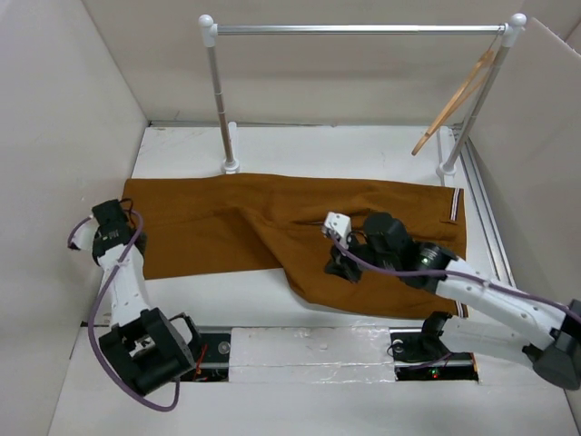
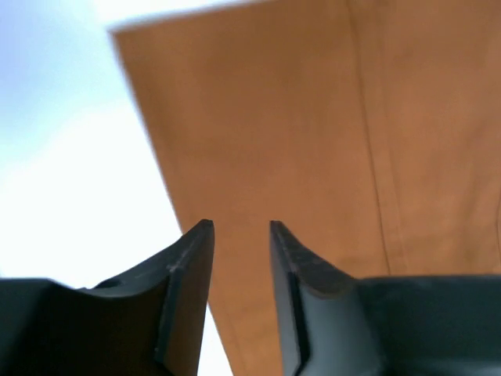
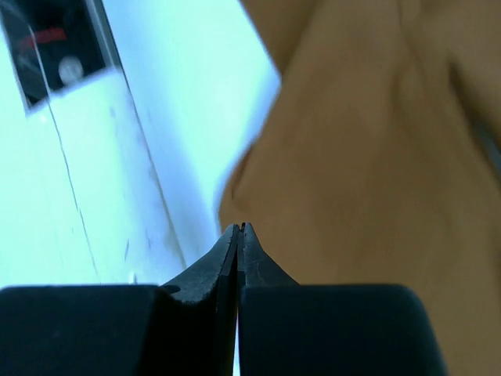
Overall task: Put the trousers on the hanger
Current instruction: Flatten out the trousers at the center of the board.
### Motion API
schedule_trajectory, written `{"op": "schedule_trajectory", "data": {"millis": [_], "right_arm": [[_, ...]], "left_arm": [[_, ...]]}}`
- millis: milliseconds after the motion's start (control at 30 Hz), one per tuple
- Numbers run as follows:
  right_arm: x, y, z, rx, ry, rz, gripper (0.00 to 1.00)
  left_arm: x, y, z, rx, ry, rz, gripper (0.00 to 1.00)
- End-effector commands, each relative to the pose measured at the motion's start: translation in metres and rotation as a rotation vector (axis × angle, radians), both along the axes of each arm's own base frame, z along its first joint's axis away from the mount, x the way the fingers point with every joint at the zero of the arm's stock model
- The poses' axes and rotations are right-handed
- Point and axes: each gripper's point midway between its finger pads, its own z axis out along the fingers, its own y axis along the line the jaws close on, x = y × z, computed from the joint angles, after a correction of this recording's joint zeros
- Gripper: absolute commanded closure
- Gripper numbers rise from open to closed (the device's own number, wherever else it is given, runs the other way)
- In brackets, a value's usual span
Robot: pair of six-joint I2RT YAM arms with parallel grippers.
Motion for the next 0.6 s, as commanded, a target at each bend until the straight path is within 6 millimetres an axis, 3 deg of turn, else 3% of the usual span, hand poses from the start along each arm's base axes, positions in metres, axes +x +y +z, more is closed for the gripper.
{"op": "schedule_trajectory", "data": {"millis": [0,33,67,167,267,567], "right_arm": [[-0.009,-0.029,-0.004,-0.018,-0.006,-0.067,0.95],[-0.011,-0.037,-0.003,-0.006,-0.012,-0.080,0.89],[-0.016,-0.042,-0.006,-0.018,-0.007,-0.073,0.72],[-0.018,-0.053,-0.007,-0.019,-0.002,-0.084,0.54],[-0.016,-0.058,-0.010,-0.030,-0.002,-0.085,0.52],[-0.013,-0.057,-0.007,-0.025,0.020,-0.068,0.53]], "left_arm": [[-0.020,0.028,0.010,0.002,0.014,0.049,0.68],[-0.027,0.030,0.000,-0.022,0.043,0.052,0.67],[-0.031,0.032,-0.011,-0.059,0.071,0.068,0.66],[-0.048,0.043,-0.028,-0.110,0.095,0.143,0.61],[-0.059,0.053,-0.038,-0.084,0.139,0.196,0.56],[-0.049,0.048,-0.074,-0.188,0.146,0.237,0.49]]}}
